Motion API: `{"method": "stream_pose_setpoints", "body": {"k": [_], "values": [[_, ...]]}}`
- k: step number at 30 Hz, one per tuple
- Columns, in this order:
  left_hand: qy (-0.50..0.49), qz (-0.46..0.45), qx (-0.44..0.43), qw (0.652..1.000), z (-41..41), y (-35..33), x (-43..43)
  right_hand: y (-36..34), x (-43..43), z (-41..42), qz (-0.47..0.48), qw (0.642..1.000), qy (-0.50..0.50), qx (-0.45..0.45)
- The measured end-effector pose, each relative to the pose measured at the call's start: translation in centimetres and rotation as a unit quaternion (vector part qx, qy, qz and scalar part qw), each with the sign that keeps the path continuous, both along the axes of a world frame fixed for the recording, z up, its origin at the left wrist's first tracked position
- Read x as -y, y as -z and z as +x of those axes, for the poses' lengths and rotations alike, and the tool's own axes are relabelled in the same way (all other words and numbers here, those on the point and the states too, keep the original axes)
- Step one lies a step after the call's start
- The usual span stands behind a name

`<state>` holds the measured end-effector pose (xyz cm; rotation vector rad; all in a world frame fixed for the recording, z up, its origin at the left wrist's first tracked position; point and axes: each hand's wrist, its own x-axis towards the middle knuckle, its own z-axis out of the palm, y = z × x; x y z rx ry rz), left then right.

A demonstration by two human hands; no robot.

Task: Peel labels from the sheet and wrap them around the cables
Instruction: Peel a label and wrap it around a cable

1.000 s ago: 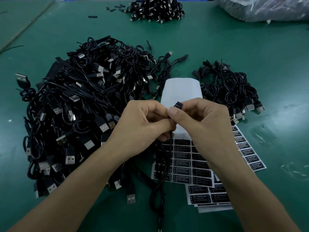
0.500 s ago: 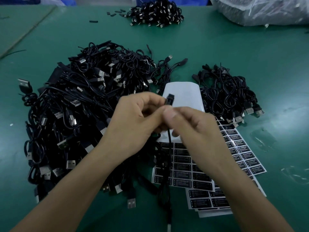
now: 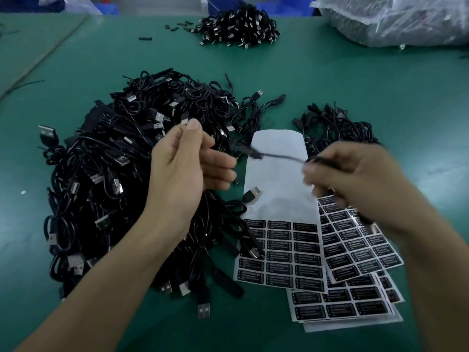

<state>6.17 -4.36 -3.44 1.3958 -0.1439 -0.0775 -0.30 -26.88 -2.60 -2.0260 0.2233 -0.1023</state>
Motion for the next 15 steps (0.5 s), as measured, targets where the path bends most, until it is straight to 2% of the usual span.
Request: {"method": "stream_pose_setpoints", "body": {"k": [3, 5, 7, 10, 13, 15], "values": [[-0.007, 0.013, 0.001, 1.000, 0.3, 0.2, -0.1, -0.1, 3.0, 1.8, -0.108, 0.973, 0.198, 0.059], [0.004, 0.054, 0.011, 0.998, 0.3, 0.6, 0.0, 0.0, 4.0, 3.1, -0.190, 0.941, 0.271, 0.075], [0.033, 0.137, 0.037, 0.989, 0.1, 1.2, 0.3, 0.2, 4.2, 4.4, -0.229, 0.927, 0.292, 0.062], [0.100, 0.268, 0.081, 0.955, -0.4, 2.0, 0.6, 0.5, 3.9, 5.6, -0.257, 0.924, 0.282, 0.006], [0.121, 0.338, 0.123, 0.925, -0.8, 2.3, 0.7, 0.4, 3.2, 6.1, -0.325, 0.904, 0.278, -0.023], [0.120, 0.358, 0.127, 0.917, -0.9, 2.4, 0.7, -0.1, 1.6, 6.0, -0.371, 0.888, 0.271, -0.010]]}}
